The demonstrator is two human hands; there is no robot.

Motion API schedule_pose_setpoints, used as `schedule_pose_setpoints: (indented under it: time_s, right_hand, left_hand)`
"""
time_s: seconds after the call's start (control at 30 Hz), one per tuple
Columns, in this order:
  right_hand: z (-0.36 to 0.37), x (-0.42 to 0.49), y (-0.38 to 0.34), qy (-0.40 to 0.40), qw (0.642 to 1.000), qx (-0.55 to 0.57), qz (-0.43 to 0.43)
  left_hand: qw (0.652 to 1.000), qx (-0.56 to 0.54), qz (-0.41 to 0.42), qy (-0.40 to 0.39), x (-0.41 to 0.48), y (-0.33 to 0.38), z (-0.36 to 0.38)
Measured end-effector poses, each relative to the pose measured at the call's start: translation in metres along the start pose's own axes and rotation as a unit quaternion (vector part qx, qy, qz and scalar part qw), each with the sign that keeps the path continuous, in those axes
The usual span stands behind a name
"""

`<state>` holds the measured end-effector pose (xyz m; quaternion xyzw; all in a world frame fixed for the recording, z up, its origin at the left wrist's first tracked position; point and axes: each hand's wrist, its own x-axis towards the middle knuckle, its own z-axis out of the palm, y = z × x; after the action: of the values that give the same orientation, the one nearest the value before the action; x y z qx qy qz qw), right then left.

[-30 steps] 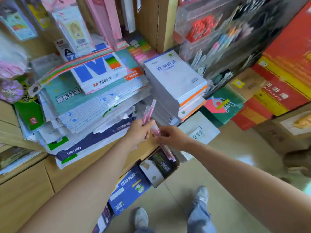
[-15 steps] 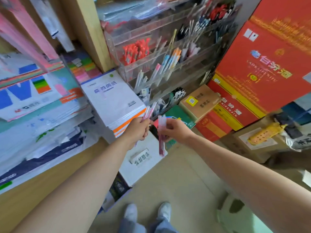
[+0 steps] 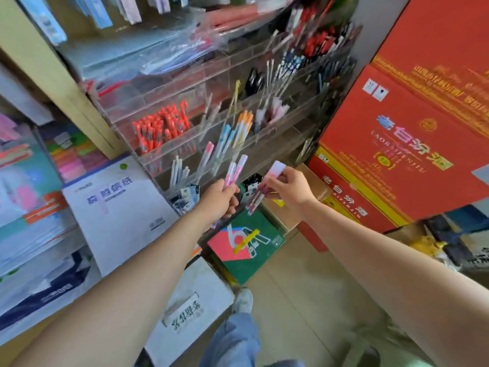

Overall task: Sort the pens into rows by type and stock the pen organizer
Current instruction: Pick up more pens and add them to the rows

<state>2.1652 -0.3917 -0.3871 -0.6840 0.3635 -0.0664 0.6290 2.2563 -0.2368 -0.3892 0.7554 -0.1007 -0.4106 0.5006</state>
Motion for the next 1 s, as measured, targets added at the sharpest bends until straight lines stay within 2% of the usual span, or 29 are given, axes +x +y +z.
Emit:
schedule_pose_setpoints:
  time_s: [0.3, 0.57, 0.77, 1.0]
  right_hand:
    - [-0.048, 0.114, -0.029, 0.085, 0.996, -0.009, -0.002]
    - [-0.089, 0.235, -0.058, 0.058, 0.994, -0.054, -0.071]
    - [-0.09, 0.282, -0.074, 0.035, 0.993, -0.045, -0.106]
    - [-0.079, 0.308, -0.049, -0.015, 0.977, -0.16, -0.14]
  left_hand:
    - [1.0, 0.002, -0.023, 0.001, 0.092, 0.039, 0.014]
    - [0.996, -0.035, -0.05, 0.07, 0.153, 0.073, 0.043]
    - [0.986, -0.072, -0.069, 0.135, 0.183, 0.095, 0.063]
    - [0.979, -0.098, -0.09, 0.157, 0.194, 0.1, 0.069]
